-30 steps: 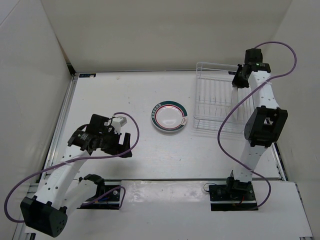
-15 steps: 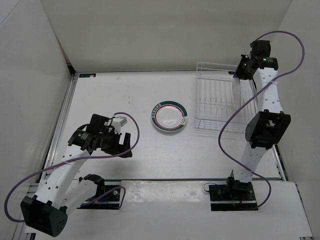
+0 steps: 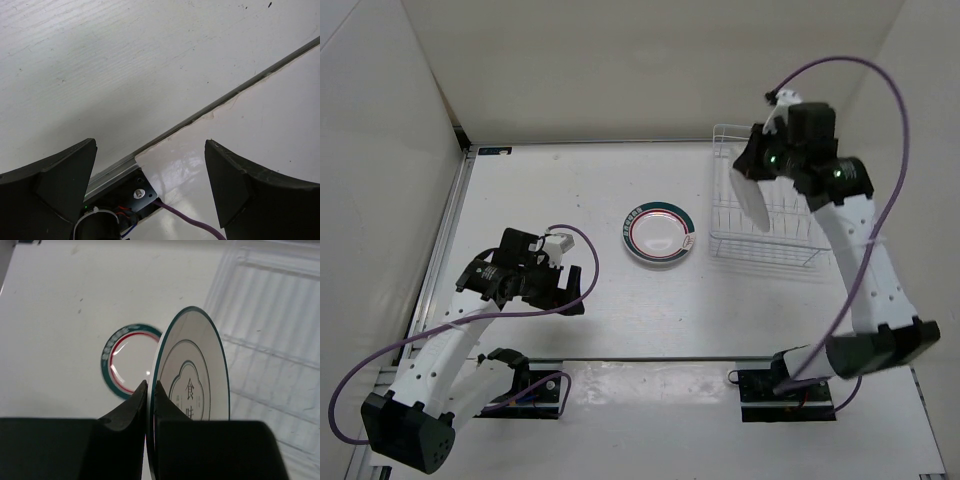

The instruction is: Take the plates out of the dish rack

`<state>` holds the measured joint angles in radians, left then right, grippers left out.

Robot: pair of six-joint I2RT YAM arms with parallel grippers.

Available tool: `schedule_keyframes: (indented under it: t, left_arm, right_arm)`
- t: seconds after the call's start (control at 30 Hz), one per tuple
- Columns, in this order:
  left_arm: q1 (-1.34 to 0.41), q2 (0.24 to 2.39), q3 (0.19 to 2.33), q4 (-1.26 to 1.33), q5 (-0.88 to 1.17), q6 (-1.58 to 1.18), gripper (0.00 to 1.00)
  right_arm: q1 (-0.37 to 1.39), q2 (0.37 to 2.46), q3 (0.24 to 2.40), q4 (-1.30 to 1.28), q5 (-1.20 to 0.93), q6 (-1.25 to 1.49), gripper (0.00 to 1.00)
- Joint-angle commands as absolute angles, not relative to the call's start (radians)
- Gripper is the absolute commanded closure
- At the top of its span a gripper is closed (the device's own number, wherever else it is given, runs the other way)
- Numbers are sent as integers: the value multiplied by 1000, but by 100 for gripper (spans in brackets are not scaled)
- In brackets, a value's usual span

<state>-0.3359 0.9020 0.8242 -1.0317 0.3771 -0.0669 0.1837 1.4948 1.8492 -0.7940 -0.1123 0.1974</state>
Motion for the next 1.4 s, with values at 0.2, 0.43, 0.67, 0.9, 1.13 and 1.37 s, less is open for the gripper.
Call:
schedule_keyframes:
  t: [0.2, 0.43, 0.67, 0.9, 1.13, 1.37]
  left_arm:
    - [-339, 868, 833, -1032, 338, -61, 0]
    - [-339, 799, 824, -1034, 279, -74, 0]
    - [-337, 818, 827, -1026, 275, -75, 0]
    - [-339, 836, 824, -1025, 301, -71, 0]
    - [-337, 836, 822, -1023, 301, -72, 0]
    - [-339, 848, 827, -1028, 307, -69, 0]
  right_arm:
    - [642, 1178, 1441, -833, 58, 173, 100]
    - [946, 1128, 1266, -888, 415, 210, 100]
    - [1152, 1207, 1135, -804, 572, 317, 100]
    - [1261, 1345, 1085, -680, 712, 376, 100]
    - [1267, 1404, 1039, -624, 732, 439, 100]
    - [1290, 1480, 977, -561, 738, 566, 100]
